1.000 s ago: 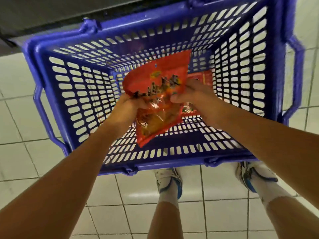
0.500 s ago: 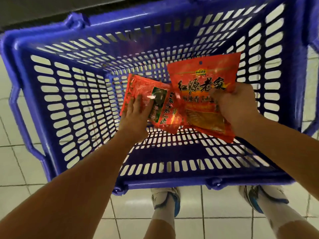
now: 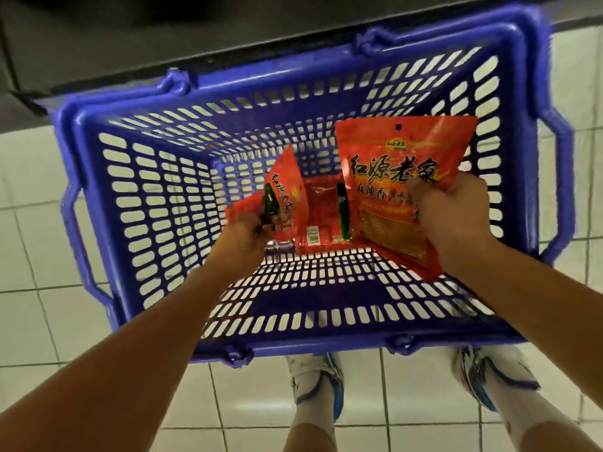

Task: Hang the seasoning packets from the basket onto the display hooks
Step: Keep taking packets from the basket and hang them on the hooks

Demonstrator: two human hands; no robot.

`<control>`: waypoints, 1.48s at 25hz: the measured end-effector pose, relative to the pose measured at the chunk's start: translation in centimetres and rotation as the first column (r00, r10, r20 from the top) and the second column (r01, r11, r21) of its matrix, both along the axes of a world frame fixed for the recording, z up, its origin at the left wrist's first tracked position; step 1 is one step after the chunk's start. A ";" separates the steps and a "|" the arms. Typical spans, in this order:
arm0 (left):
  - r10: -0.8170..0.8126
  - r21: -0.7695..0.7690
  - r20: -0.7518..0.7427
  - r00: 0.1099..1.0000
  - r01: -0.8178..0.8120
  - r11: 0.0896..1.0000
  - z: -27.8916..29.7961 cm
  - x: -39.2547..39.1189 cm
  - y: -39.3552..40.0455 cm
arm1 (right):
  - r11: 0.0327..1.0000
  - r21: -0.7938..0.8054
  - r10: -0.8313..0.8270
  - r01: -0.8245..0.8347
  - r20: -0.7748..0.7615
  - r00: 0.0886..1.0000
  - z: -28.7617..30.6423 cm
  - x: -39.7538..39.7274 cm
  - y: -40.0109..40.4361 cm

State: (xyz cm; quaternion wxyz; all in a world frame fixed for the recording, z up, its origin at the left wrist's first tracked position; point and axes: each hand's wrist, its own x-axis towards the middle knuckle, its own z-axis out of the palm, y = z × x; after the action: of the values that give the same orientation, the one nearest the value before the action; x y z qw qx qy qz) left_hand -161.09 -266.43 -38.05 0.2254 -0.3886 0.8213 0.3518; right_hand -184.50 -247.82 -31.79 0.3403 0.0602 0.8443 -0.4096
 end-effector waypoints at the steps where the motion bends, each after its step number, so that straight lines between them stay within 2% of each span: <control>1: 0.142 0.085 -0.030 0.989 -0.139 0.987 1.4 -0.5 0.0 | 1.000 0.004 0.001 -0.001 -0.002 1.000 0.9 -0.2 -0.2; 2: 0.295 0.212 -0.026 0.955 -0.283 0.935 3.1 -1.1 0.1 | 1.000 0.006 0.005 -0.005 -0.001 1.000 1.9 -0.3 -0.5; 3: 0.455 0.369 -0.004 0.891 -0.421 0.829 4.8 -1.6 0.3 | 1.000 0.003 0.008 -0.008 0.002 1.000 2.9 -0.3 -0.7; 5: 0.684 0.606 0.100 0.722 -0.590 0.534 8.3 -2.8 0.7 | 1.000 -0.006 0.006 -0.006 -0.010 1.000 5.2 -0.4 -1.0; 8: 0.791 0.794 0.281 0.544 -0.595 0.127 14.8 -4.6 1.3 | 0.999 -0.031 0.013 -0.013 -0.021 1.000 10.4 -0.3 -1.4; 9: 0.800 0.830 0.308 0.515 -0.556 0.038 17.0 -5.3 1.5 | 0.999 -0.032 0.013 -0.014 -0.022 1.000 12.4 -0.3 -1.6; 10: 0.805 0.860 0.290 0.518 -0.511 0.019 19.3 -6.1 1.7 | 0.999 -0.036 0.010 -0.011 -0.021 1.000 14.4 -0.2 -1.7; 11: 0.798 0.875 0.232 0.557 -0.477 0.079 21.2 -7.0 2.2 | 0.999 -0.048 0.006 -0.007 -0.017 1.000 16.3 0.0 -1.8; 12: 0.770 0.869 0.152 0.620 -0.455 0.195 23.0 -7.8 3.0 | 0.998 -0.061 0.005 -0.006 -0.009 1.000 18.0 0.5 -1.9; 14: 0.640 0.761 -0.060 0.766 -0.380 0.526 26.2 -9.5 5.0 | 0.996 -0.087 0.001 -0.001 -0.005 1.000 21.9 1.4 -1.8; 15: 0.590 0.689 -0.127 0.798 -0.357 0.631 27.7 -10.2 5.9 | 0.995 -0.095 -0.014 0.013 -0.012 1.000 23.7 1.7 -1.7; 16: 0.574 0.639 -0.164 0.802 -0.357 0.681 29.0 -10.8 6.7 | 0.993 -0.111 -0.043 0.041 -0.015 0.999 25.4 1.6 -1.6; 17: 0.593 0.624 -0.165 0.788 -0.382 0.681 30.4 -11.2 7.1 | 0.988 -0.137 -0.079 0.077 -0.007 0.997 27.0 1.2 -1.4; 20: 0.775 0.642 -0.098 0.624 -0.555 0.529 35.3 -11.4 7.2 | 0.958 -0.252 -0.127 0.137 0.054 0.990 32.2 -1.6 0.3; 22: 0.804 0.639 -0.128 0.580 -0.572 0.514 39.6 -11.6 7.4 | 0.939 -0.328 -0.097 0.103 0.035 0.995 36.7 -3.7 1.9; 26: 0.809 0.638 -0.309 0.500 -0.522 0.566 52.4 -13.9 9.2 | 0.887 -0.460 -0.007 -0.040 -0.100 0.995 50.1 -8.6 6.2; 29: 0.778 0.611 -0.479 0.407 -0.481 0.628 62.9 -15.7 10.2 | 0.863 -0.478 0.008 -0.162 -0.309 0.951 61.3 -12.5 9.1; 33: 0.688 0.564 -0.668 0.285 -0.410 0.717 78.4 -19.4 11.3 | 0.804 -0.521 -0.047 -0.286 -0.535 0.844 77.7 -16.8 12.0; 37: 0.593 0.536 -0.793 0.143 -0.300 0.789 92.0 -22.5 11.1 | 0.716 -0.608 -0.157 -0.344 -0.620 0.769 90.3 -19.4 12.9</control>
State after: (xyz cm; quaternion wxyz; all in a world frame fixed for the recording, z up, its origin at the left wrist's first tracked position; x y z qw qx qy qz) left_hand -183.63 -255.35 53.96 -0.3665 -0.3024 0.5828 0.6592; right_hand -203.94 -234.96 58.46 0.0548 -0.2583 0.6935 -0.6704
